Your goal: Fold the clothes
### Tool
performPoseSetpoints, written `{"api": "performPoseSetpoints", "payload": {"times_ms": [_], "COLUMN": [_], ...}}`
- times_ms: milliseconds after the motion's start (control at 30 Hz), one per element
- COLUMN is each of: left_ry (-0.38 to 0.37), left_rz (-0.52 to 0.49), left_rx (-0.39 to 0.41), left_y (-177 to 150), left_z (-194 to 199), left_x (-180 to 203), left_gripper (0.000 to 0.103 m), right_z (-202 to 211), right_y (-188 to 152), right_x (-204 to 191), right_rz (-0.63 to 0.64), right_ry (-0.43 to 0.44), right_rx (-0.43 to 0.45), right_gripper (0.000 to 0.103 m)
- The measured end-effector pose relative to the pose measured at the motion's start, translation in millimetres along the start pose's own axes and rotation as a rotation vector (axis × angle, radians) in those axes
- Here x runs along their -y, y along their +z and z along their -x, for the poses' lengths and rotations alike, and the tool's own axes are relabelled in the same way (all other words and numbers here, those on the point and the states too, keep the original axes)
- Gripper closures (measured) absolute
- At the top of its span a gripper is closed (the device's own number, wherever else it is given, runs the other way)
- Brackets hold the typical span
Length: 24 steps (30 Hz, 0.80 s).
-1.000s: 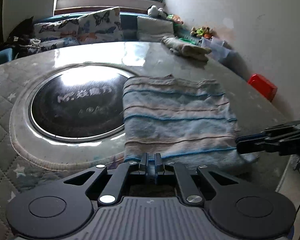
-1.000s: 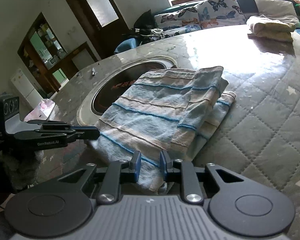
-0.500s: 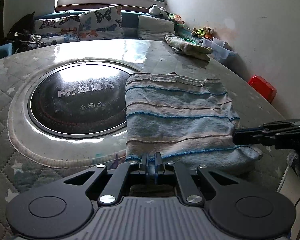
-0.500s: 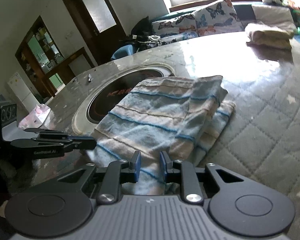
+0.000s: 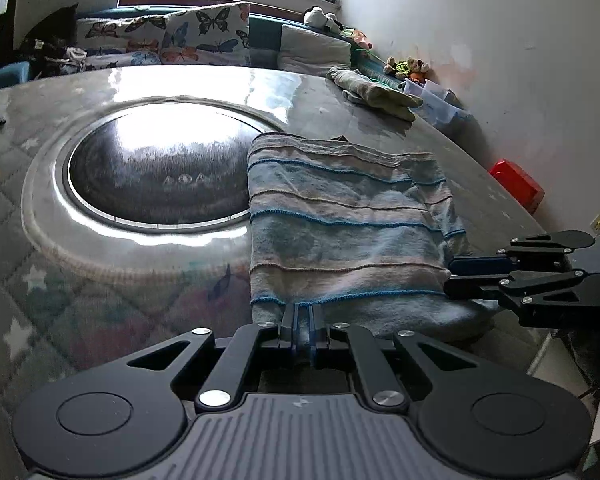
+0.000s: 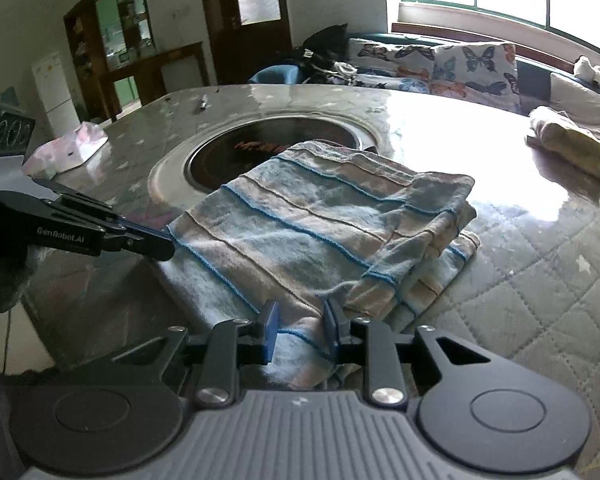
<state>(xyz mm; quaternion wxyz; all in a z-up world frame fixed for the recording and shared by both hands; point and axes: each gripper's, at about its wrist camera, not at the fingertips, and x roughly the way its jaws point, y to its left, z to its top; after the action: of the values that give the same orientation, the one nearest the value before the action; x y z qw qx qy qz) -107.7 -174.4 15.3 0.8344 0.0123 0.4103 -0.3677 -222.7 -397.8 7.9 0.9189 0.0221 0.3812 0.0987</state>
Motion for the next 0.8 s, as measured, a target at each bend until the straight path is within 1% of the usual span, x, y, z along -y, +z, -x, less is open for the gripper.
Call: {"api": "performPoseSetpoints", "payload": {"times_ms": [67,167,233,533,667,800], "left_ry": [-0.003,0.0,0.002,-0.003,-0.005,-0.003], "left_rz": [0.003,0.002,0.003,0.008,0.009,0.009], "left_rx": [-0.005,-0.007,-0.008,-0.006,-0.007,-0.008], "left_y": [-1.3,0.0,1.3,0.9,0.5,0.4], "left_z": [3.1,2.5,1.7,0.0,0.0,0.0], "left_x": [0.7,1.6,1.8,0.3,-0.5,-0.2], "left_gripper": [0.096,0.096,0.096,0.096,0.096,0.096], "right_z": [3.0,6.3,4.1,-8.7,-9.0,-25.8], "right_y": [2.2,8.2,11.5,14.6,25.5,42.4], "right_x": [2.8,10.3,17.6,49.4,55.5,61.3], "right_rz": [-0.013,-0.048,-0.07,-0.15,-0.153,-0.149], "right_ry": [0.012,0.016,-0.002,-0.067,-0.084,-0.09], "right_rx": [-0.002,0.023,0.043,0.061,0.099,0.115], "right_gripper": [0.079,0.079,0.079,0.079,0.079,0.079]}}
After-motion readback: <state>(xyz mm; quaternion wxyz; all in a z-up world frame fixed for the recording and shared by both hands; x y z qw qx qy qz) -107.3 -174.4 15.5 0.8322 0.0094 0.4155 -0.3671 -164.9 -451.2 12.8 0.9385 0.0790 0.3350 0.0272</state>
